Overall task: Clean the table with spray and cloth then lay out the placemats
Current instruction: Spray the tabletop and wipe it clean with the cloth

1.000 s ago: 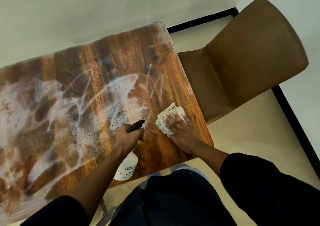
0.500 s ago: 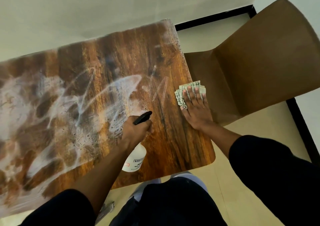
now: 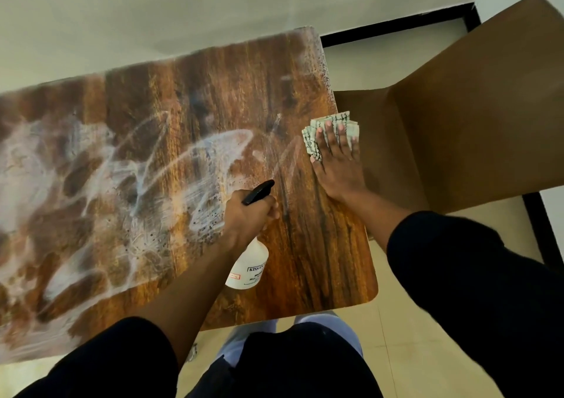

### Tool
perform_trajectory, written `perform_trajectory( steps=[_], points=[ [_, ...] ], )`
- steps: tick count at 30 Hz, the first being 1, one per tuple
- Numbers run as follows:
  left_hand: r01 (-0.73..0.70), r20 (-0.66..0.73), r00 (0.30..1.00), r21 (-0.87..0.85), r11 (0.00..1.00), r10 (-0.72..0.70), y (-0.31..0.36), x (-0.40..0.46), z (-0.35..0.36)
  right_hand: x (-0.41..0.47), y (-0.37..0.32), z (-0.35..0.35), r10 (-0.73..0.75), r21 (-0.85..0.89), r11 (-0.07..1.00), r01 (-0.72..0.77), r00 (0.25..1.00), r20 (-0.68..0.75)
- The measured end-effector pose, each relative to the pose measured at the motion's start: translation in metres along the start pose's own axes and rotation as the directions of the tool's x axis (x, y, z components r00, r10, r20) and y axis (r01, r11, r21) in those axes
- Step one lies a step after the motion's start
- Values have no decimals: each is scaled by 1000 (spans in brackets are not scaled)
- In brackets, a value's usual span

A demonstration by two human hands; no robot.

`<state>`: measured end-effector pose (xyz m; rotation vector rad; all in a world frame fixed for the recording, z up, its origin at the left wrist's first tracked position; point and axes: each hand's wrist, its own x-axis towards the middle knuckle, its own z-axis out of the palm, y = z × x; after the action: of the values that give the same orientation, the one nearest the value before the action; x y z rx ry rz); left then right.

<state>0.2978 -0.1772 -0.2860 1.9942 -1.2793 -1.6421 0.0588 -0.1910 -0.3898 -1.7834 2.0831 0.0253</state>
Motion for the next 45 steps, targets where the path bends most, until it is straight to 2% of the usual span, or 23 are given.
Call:
perform_trajectory(
  steps=[4,7,11,18,24,28,30,35,39,45],
  points=[
    [-23,0,1000,10,1000,23,-2,-1,5,-56,-7,20,19,10,1000,-19,998,-59],
    [12,-3,1000,1,1000,-12,-4,1,9,-105,-8,34,27,9,1000,-26,996,-85],
    [20,-2,1000,-6,1000,-20,-4,3,13,-126,-4,43,26,4,1000,-25,996,-80],
    [-4,-14,1000,-7,1000,4,0,2,16,-54,11,19,-28,3,1000,28,999,-21],
    [48,-49,997,-77,996,-52,-1,-2,16,32,13,-18,-69,-5,998,70,997,41],
    [27,-75,997,-97,995,-34,-3,-6,11,50,6,-26,-60,-33,997,63,995,85],
    [9,-82,996,-116,993,-19,-4,-8,8,42,2,-23,-65,-34,997,68,994,84],
    [-18,-96,995,-117,993,7,-13,-13,1,-29,-26,9,-207,-79,974,213,975,79],
    [-45,-86,996,-108,993,35,-24,-17,-6,-108,-51,40,-311,-15,950,312,949,55],
    [-48,-83,996,-125,991,38,-32,-19,-14,-128,-53,52,-305,-22,952,306,951,51]
  ],
)
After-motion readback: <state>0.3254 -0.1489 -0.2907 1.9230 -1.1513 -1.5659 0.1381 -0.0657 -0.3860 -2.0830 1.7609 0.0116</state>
